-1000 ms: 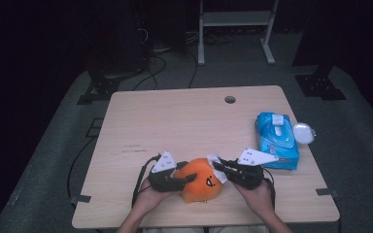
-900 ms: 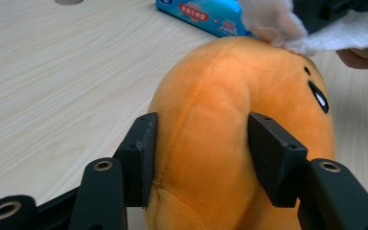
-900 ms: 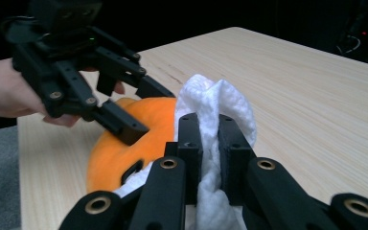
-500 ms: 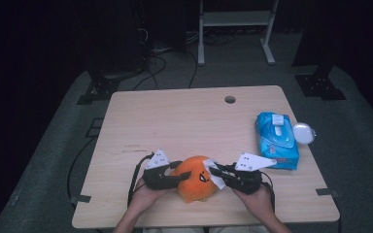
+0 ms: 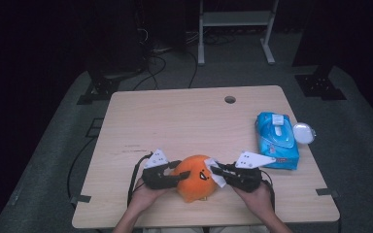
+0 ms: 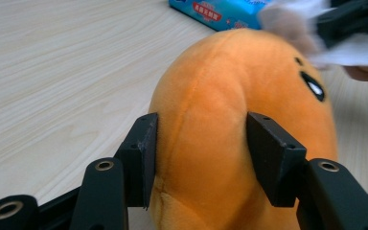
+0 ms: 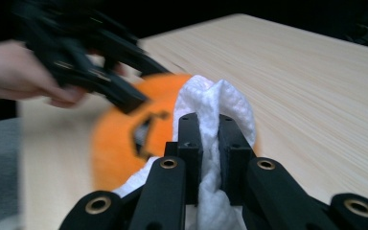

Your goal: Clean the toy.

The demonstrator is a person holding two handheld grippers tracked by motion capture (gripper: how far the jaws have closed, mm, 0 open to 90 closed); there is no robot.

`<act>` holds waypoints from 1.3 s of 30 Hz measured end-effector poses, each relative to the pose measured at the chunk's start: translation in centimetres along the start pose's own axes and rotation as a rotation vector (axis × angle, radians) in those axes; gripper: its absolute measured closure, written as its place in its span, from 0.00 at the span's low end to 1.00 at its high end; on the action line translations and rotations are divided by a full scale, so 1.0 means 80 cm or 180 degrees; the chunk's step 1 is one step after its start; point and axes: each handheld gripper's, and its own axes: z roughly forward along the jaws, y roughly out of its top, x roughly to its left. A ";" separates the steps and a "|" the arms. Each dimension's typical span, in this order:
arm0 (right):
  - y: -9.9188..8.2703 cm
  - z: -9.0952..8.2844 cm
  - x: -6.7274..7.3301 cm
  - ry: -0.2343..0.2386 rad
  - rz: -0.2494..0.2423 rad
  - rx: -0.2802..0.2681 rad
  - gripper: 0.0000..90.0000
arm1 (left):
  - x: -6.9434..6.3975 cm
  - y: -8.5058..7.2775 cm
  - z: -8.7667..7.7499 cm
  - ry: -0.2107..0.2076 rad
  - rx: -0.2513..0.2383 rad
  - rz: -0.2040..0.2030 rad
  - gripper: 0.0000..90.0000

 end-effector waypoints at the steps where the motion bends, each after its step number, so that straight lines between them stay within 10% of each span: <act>1: -0.002 -0.001 -0.006 -0.0073 0.0023 0.0031 0.90 | -0.001 0.001 0.001 0.0005 -0.0008 0.0013 0.52; 9: 0.015 0.003 0.007 0.0016 -0.0067 -0.0079 0.90 | -0.018 0.007 0.006 0.0043 -0.0028 0.0175 0.53; 15: 0.003 -0.001 -0.017 -0.0097 0.0235 -0.0024 0.90 | -0.027 0.009 0.009 0.0041 -0.0056 0.0219 0.52; 20: 0.013 0.001 0.001 0.0038 0.0067 -0.0119 0.90 | -0.032 0.009 0.008 0.0045 -0.0038 0.0283 0.52; 26: 0.004 -0.004 -0.010 -0.0028 0.0105 -0.0055 0.90 | -0.019 0.006 0.006 0.0079 0.0001 0.0167 0.53; 34: 0.008 0.007 0.026 0.0142 -0.0260 -0.0004 0.90 | -0.003 0.000 0.003 0.0063 -0.0018 -0.0039 0.53; 39: -0.005 -0.001 -0.008 -0.0048 0.0030 0.0035 0.90 | -0.001 0.000 0.003 0.0035 -0.0031 -0.0094 0.53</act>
